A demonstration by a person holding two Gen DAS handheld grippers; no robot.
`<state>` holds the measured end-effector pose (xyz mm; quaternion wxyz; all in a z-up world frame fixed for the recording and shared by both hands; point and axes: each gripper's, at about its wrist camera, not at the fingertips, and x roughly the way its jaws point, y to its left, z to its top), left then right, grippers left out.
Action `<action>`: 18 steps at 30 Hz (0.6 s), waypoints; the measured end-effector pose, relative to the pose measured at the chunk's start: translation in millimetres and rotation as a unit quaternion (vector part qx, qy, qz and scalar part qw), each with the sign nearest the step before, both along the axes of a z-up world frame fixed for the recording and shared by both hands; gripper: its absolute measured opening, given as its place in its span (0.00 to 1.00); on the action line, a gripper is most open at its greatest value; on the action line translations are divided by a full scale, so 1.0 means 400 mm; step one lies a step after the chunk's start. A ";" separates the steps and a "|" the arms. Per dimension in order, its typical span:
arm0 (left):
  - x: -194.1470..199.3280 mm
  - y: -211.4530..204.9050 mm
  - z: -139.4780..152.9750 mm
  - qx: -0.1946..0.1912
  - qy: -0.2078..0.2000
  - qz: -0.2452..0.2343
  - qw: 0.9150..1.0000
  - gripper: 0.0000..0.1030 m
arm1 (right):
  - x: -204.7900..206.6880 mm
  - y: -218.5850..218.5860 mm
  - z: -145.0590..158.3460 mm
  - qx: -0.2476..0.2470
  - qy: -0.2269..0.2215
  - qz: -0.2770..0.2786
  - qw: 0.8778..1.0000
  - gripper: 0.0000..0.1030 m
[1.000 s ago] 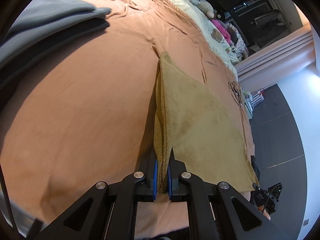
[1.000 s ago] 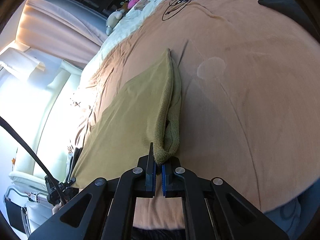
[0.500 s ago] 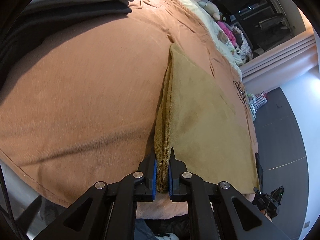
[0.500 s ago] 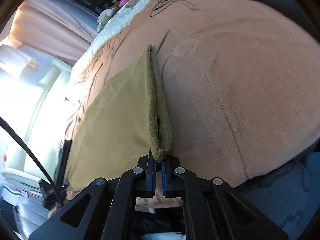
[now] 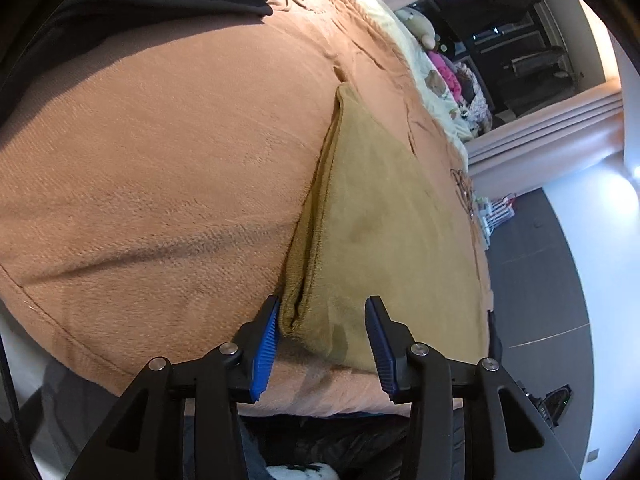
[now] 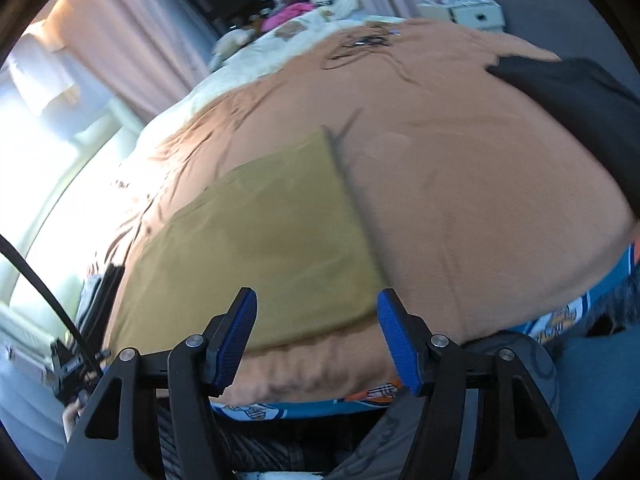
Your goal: Fold small clothes
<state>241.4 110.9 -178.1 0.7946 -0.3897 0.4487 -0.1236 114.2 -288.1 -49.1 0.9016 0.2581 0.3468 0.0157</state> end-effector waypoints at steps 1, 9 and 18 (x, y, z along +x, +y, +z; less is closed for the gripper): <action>0.001 -0.002 -0.003 -0.002 -0.002 0.000 1.000 0.43 | 0.013 0.024 0.008 -0.009 0.000 0.007 1.000 0.59; 0.014 -0.021 -0.023 -0.013 -0.019 0.010 1.000 0.37 | 0.133 0.205 0.003 -0.043 0.028 0.078 0.996 0.41; 0.002 0.003 -0.051 -0.035 -0.013 0.010 0.999 0.07 | 0.303 0.386 0.003 -0.097 0.055 0.141 0.984 0.28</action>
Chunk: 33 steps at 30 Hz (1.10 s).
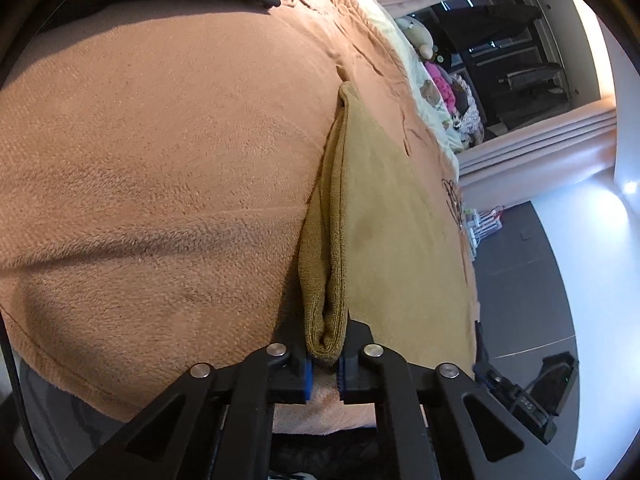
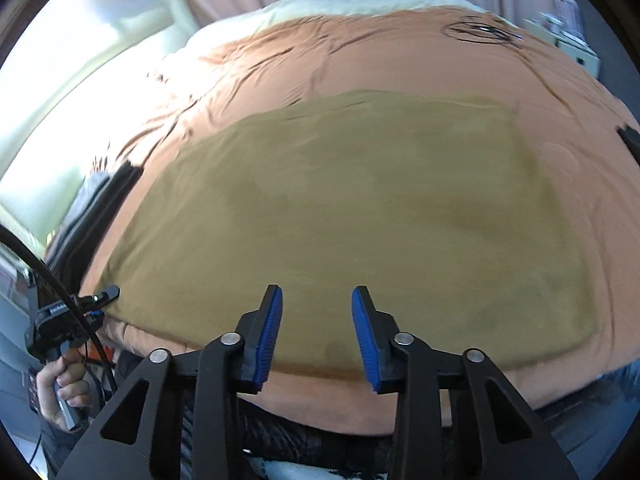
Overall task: Fold small clothes
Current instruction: 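Grasp the olive shirt's opposite edge with the right tool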
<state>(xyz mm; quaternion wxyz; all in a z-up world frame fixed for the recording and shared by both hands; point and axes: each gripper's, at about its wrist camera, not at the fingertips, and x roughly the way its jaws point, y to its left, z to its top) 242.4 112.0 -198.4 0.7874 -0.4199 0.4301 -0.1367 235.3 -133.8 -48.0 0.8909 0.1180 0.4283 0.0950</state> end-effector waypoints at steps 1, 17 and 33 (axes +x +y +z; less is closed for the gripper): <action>-0.002 0.002 0.002 -0.002 -0.001 -0.002 1.000 0.06 | 0.017 0.021 -0.001 -0.004 0.003 0.008 1.000 0.27; -0.018 0.003 0.060 -0.021 -0.016 -0.018 1.000 0.04 | 0.062 0.131 -0.107 -0.057 0.038 0.054 0.996 0.17; -0.032 0.001 0.078 -0.028 -0.013 0.002 1.000 0.04 | 0.129 0.090 -0.050 -0.031 0.044 0.055 0.997 0.09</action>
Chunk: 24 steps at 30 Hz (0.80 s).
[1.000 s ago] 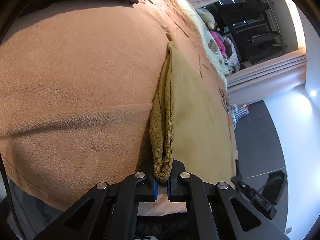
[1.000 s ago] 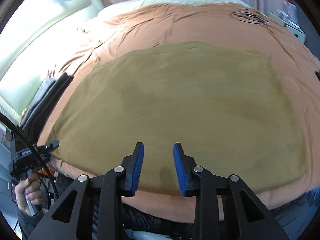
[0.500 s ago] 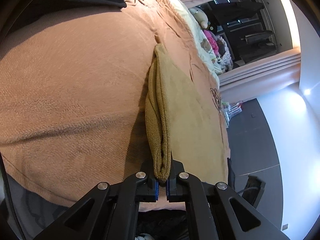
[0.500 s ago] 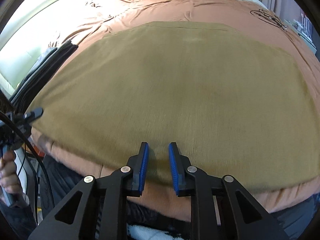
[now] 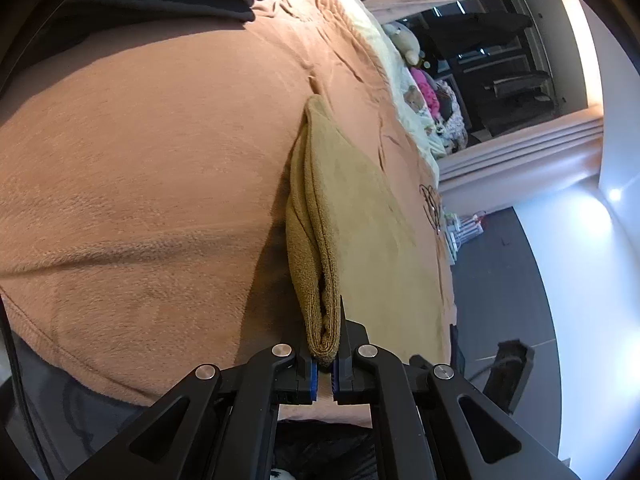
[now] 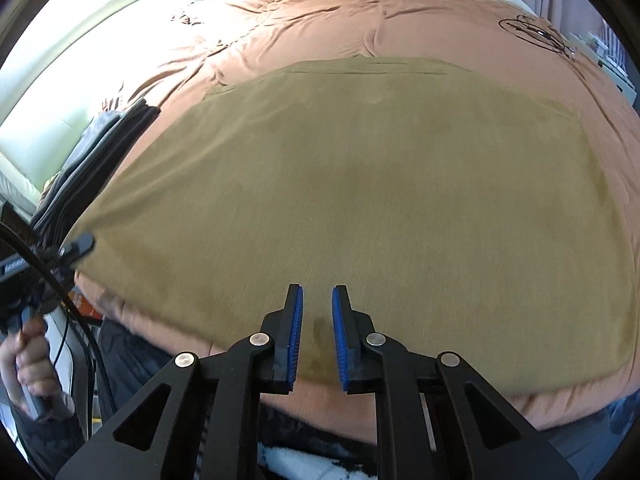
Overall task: Fold small clothes
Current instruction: 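Grasp the olive shirt's opposite edge with the right tool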
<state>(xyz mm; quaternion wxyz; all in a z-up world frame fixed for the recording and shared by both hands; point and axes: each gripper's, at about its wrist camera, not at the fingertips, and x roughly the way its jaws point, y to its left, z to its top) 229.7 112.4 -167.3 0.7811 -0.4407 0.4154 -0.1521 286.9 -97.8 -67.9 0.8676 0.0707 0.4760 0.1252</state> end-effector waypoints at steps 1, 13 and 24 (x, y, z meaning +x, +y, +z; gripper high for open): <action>0.002 -0.001 0.001 0.001 0.002 0.002 1.000 0.04 | 0.013 0.001 -0.004 0.000 0.003 0.001 1.000 0.07; -0.001 -0.007 -0.028 0.025 0.051 0.041 0.998 0.04 | 0.257 0.002 -0.036 -0.018 0.030 -0.011 0.999 0.03; -0.019 -0.011 -0.064 0.012 0.084 0.071 0.994 0.04 | 0.469 0.012 -0.042 -0.038 0.040 -0.012 0.998 0.03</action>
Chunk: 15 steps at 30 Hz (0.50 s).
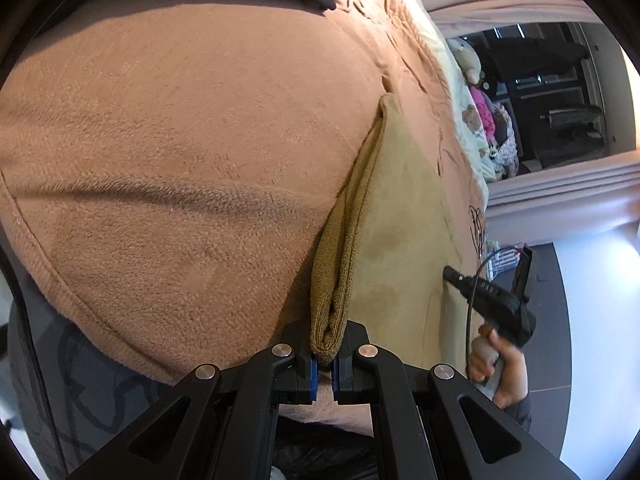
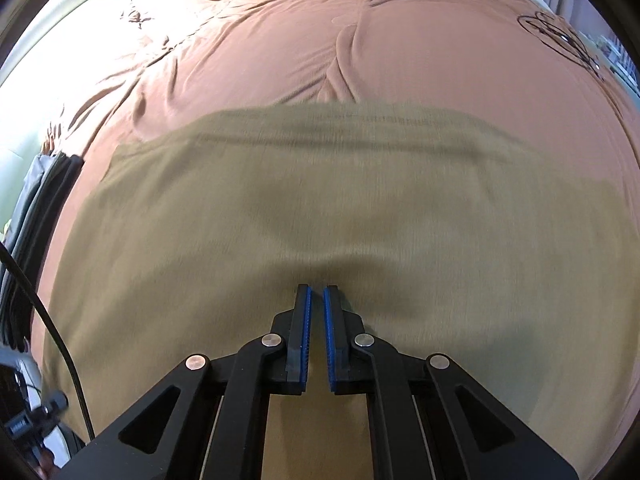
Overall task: Fold small clothes
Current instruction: 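Grasp the olive shirt's opposite edge with the right tool, then lift the shirt edge with the right tool and fold it toward the left tool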
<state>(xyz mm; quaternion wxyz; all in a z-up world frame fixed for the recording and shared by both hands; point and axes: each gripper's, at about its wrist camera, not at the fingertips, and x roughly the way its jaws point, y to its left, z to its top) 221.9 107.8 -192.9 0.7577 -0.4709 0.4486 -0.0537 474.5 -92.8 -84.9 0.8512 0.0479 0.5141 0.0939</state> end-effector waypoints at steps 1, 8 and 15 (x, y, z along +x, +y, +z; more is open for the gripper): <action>-0.001 0.000 -0.001 0.000 0.000 0.002 1.000 0.04 | 0.016 -0.002 -0.001 -0.002 0.001 0.000 1.000 0.03; -0.002 0.007 -0.017 -0.017 0.012 0.015 1.000 0.04 | 0.125 0.009 -0.023 -0.009 0.005 0.000 1.000 0.03; -0.010 0.009 -0.020 -0.020 0.011 0.016 1.000 0.04 | 0.217 0.008 -0.013 -0.013 0.005 -0.007 1.000 0.03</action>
